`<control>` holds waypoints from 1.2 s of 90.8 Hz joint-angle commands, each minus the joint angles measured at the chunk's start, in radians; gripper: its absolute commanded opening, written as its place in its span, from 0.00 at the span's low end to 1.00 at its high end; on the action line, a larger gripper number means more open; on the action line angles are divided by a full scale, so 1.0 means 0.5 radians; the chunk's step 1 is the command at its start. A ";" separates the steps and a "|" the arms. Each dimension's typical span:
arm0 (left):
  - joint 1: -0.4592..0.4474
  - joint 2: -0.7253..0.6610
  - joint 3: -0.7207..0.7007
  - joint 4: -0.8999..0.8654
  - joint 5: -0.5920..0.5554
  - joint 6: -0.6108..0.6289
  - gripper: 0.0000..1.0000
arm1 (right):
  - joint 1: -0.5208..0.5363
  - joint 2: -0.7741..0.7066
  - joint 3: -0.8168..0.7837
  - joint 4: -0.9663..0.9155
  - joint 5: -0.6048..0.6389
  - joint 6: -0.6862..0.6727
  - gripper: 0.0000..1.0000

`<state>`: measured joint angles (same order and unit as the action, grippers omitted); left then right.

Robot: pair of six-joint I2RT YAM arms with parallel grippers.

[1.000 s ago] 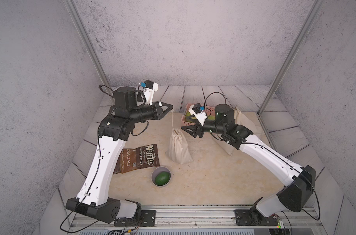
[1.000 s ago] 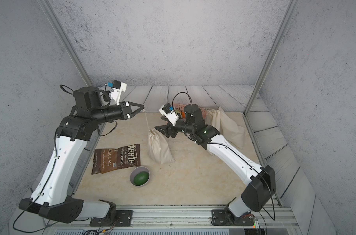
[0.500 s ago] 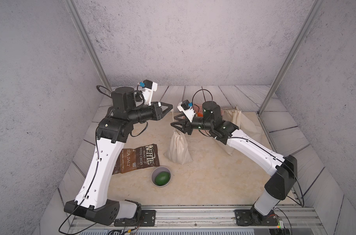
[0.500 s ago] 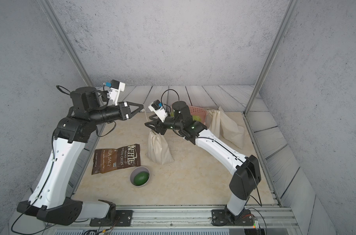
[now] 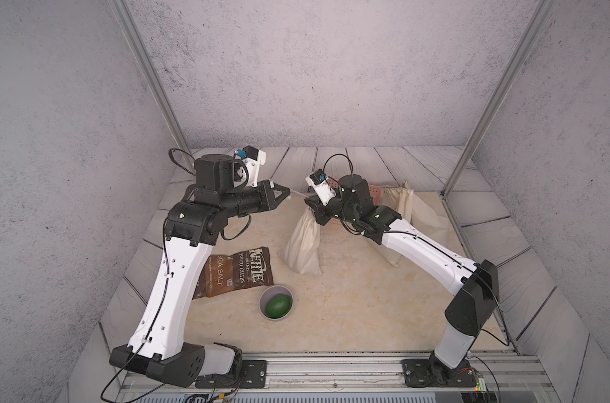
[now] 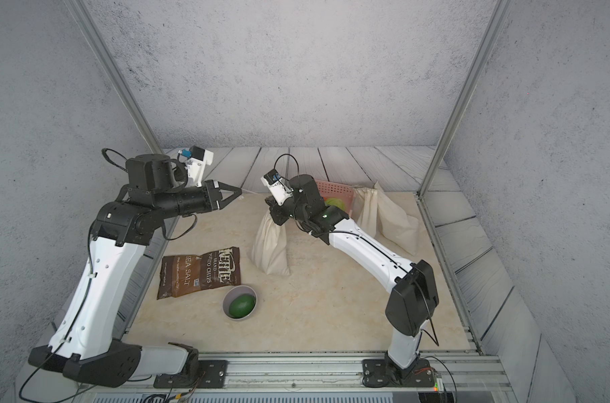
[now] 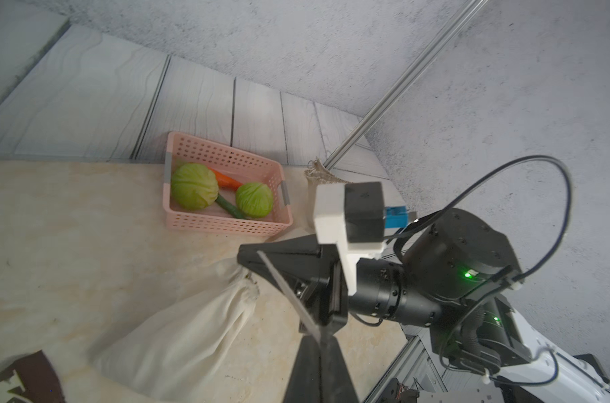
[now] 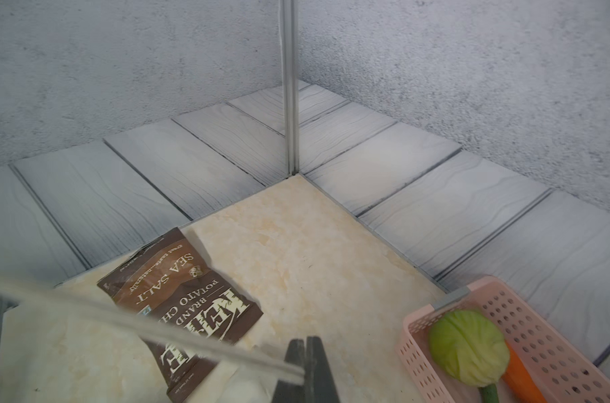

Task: Close the soil bag
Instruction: Frap the soil bag at the center of the board.

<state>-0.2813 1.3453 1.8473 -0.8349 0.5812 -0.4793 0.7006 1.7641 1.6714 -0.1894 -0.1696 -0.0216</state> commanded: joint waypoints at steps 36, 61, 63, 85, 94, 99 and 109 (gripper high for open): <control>0.142 -0.275 0.376 0.490 0.028 -0.099 0.00 | -0.478 0.065 -0.341 -0.729 1.114 0.021 0.14; 0.178 -0.276 0.361 0.433 -0.104 -0.082 0.00 | -0.502 0.035 -0.364 -0.771 1.196 -0.044 0.15; 0.193 -0.270 0.361 0.425 -0.112 -0.085 0.00 | -0.501 0.013 -0.361 -0.780 1.184 -0.054 0.16; 0.242 -0.232 0.131 0.440 -0.141 0.004 0.00 | -0.495 -0.262 -0.487 -0.678 0.593 -0.139 0.01; 0.234 -0.258 -0.171 0.570 -0.052 0.011 0.00 | -0.485 -0.347 -0.504 -0.574 0.281 -0.143 0.00; 0.212 -0.276 -0.355 0.633 -0.041 0.025 0.00 | -0.482 -0.372 -0.482 -0.535 0.119 -0.133 0.00; 0.119 -0.312 -0.691 0.763 -0.093 0.095 0.12 | -0.474 -0.401 -0.426 -0.449 -0.183 -0.145 0.00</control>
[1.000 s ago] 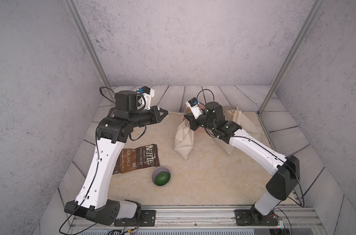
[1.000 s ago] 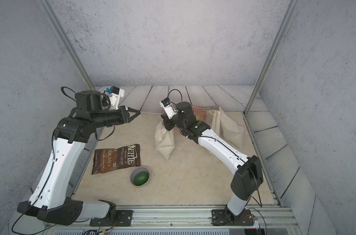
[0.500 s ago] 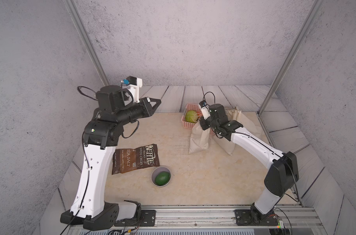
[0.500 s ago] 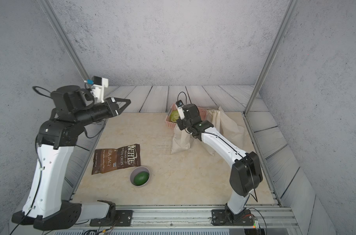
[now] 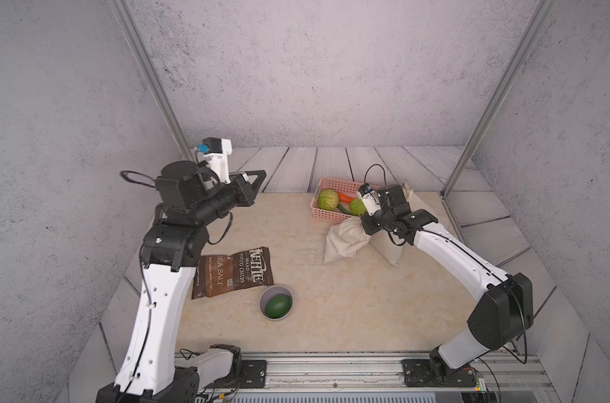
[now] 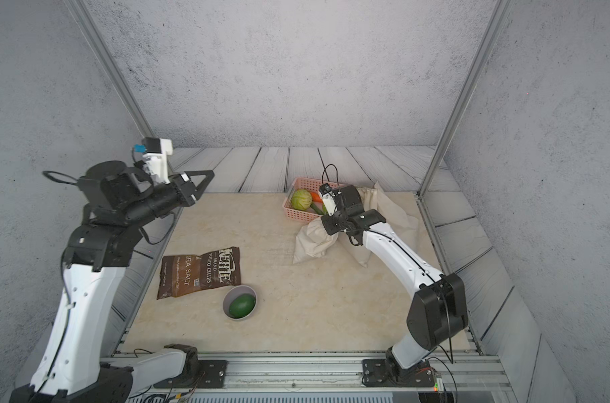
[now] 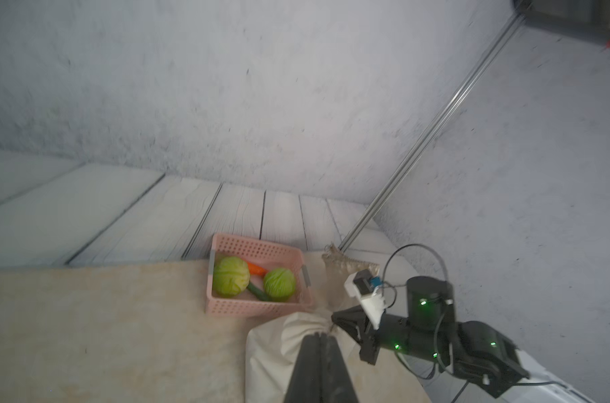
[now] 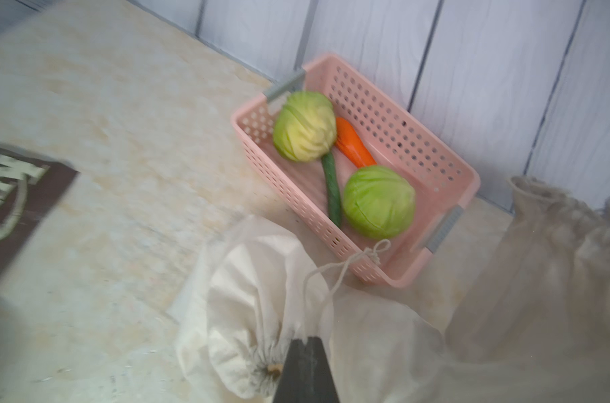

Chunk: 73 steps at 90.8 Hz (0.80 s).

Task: Close the soil bag
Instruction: Frap the soil bag at the center of the board.

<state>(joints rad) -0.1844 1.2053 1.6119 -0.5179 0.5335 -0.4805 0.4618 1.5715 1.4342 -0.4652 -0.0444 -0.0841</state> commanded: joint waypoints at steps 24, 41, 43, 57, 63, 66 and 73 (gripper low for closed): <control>-0.473 0.105 -0.597 0.286 -0.315 0.497 0.56 | 0.016 -0.006 0.225 0.045 -0.939 -0.127 0.00; -0.663 0.287 -0.643 0.461 -0.478 0.736 0.76 | 0.017 -0.008 0.274 -0.168 -1.133 -0.422 0.00; -0.677 0.301 -0.650 0.495 -0.500 0.760 0.77 | 0.016 -0.012 0.276 -0.188 -1.149 -0.459 0.00; -0.693 0.381 -0.706 0.741 -0.478 0.884 0.83 | 0.019 -0.051 0.277 -0.286 -1.182 -0.615 0.00; -0.701 0.420 -0.720 0.823 -0.422 0.944 0.83 | 0.017 -0.078 0.265 -0.299 -1.223 -0.661 0.00; -0.707 0.444 -0.722 0.863 -0.408 0.967 0.83 | 0.018 -0.090 0.256 -0.290 -1.238 -0.667 0.00; -0.724 0.495 -0.722 0.934 -0.363 1.030 0.82 | 0.019 -0.122 0.219 -0.261 -1.244 -0.677 0.00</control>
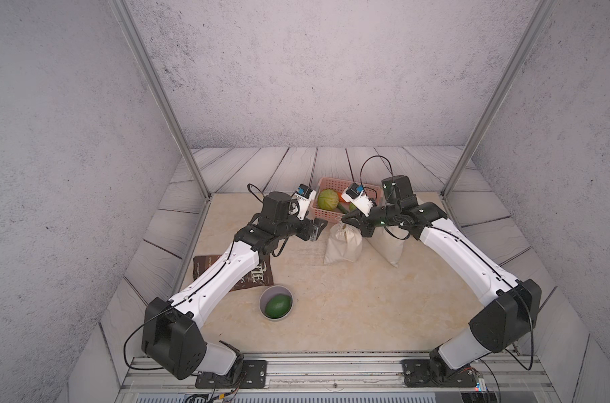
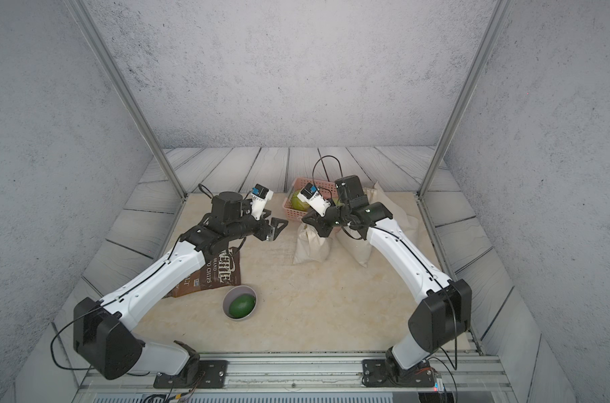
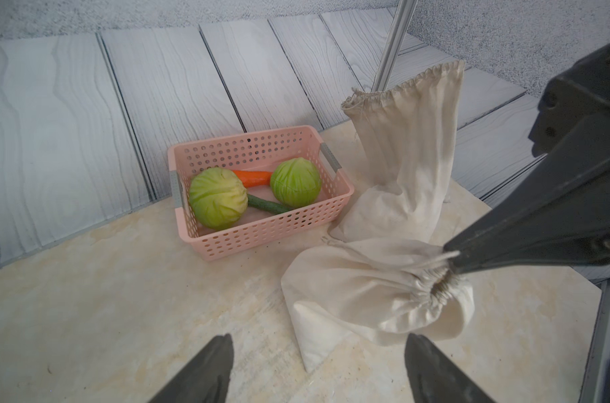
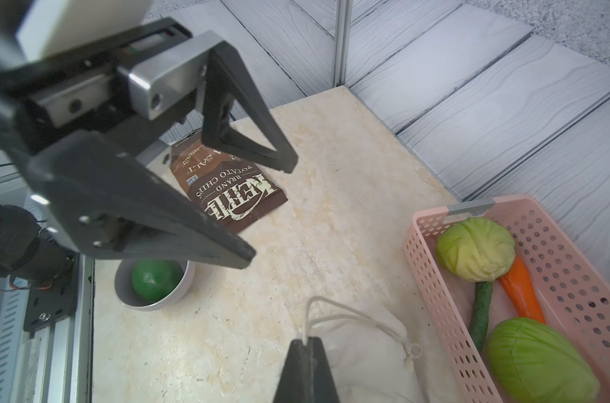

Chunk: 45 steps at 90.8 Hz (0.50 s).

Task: Close the soil bag
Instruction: Frap the soil bag at the center of the board.

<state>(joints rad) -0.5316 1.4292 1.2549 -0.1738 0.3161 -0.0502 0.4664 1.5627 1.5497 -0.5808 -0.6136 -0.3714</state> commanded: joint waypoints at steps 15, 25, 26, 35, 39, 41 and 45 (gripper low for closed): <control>-0.102 0.151 0.035 0.264 0.160 0.373 0.79 | 0.010 -0.137 -0.039 -0.039 -0.094 -0.140 0.00; -0.142 0.210 0.031 0.274 0.201 0.462 0.77 | 0.009 -0.143 -0.043 -0.035 -0.089 -0.143 0.00; -0.145 0.214 0.031 0.275 0.205 0.470 0.77 | 0.009 -0.143 -0.043 -0.035 -0.091 -0.144 0.00; -0.173 0.235 0.007 0.329 0.183 0.503 0.75 | 0.010 -0.143 -0.037 -0.038 -0.102 -0.142 0.00; -0.182 0.240 0.006 0.338 0.184 0.517 0.73 | 0.010 -0.148 -0.036 -0.042 -0.108 -0.147 0.00; -0.186 0.240 0.011 0.339 0.185 0.524 0.72 | 0.010 -0.150 -0.038 -0.044 -0.111 -0.149 0.00; -0.196 0.243 0.019 0.346 0.163 0.536 0.70 | 0.010 -0.152 -0.043 -0.048 -0.123 -0.160 0.00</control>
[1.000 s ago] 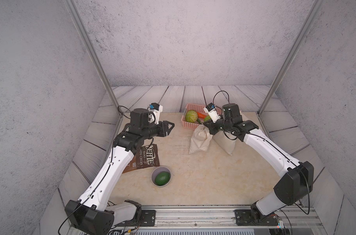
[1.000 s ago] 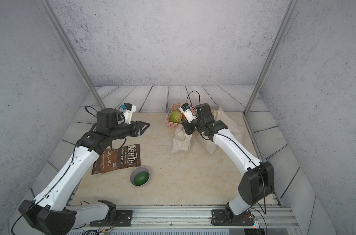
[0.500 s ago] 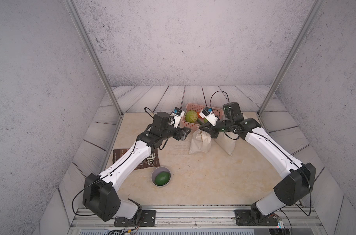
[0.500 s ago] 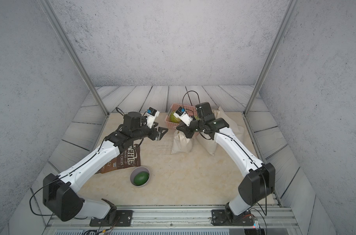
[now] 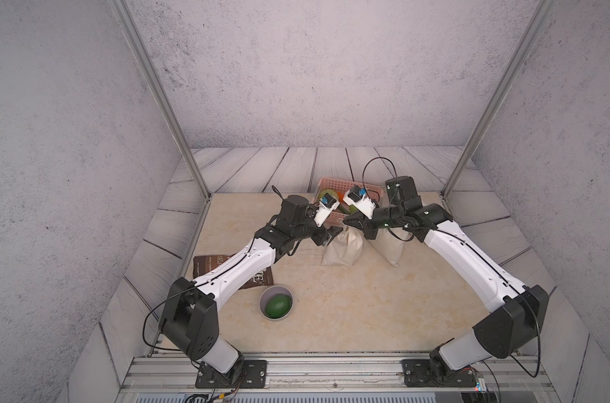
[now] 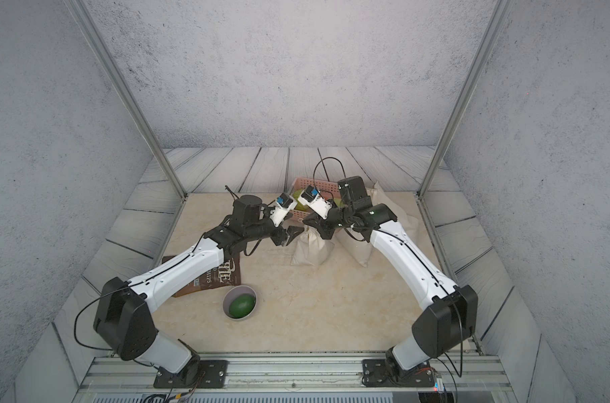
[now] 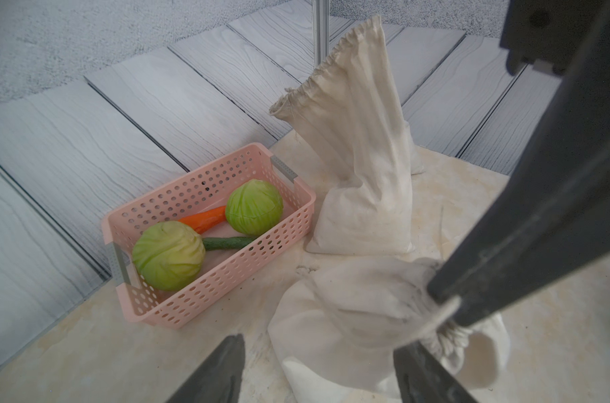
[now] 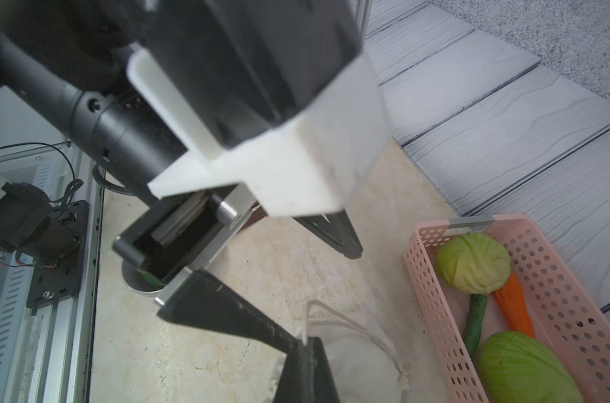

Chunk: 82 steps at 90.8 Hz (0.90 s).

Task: Close the soil bag
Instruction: Frap the soil bag at the center of the board.

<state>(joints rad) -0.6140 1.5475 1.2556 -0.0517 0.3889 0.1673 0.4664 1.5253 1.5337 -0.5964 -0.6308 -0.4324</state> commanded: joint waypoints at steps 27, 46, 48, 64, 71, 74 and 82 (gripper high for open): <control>-0.036 0.006 0.043 0.174 -0.047 0.172 0.40 | 0.012 -0.111 -0.049 -0.012 -0.123 -0.066 0.00; -0.061 0.048 0.051 0.179 0.028 0.206 0.52 | 0.012 -0.115 -0.056 -0.004 -0.152 -0.058 0.00; -0.065 0.052 0.050 0.181 0.029 0.210 0.53 | 0.012 -0.113 -0.055 -0.005 -0.155 -0.057 0.00; -0.091 0.083 0.060 0.216 0.053 0.219 0.53 | 0.012 -0.107 -0.058 0.004 -0.179 -0.041 0.00; -0.093 0.083 0.055 0.251 0.030 0.192 0.45 | 0.011 -0.111 -0.057 0.003 -0.162 -0.042 0.00; -0.092 0.073 0.049 0.266 0.014 0.178 0.38 | 0.009 -0.114 -0.062 0.005 -0.139 -0.043 0.00; -0.091 0.011 0.003 0.303 -0.137 0.143 0.17 | 0.010 -0.145 -0.101 0.063 0.031 -0.001 0.00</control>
<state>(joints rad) -0.6533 1.5791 1.2598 0.0517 0.3824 0.2588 0.4667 1.4975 1.5082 -0.6056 -0.6708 -0.4534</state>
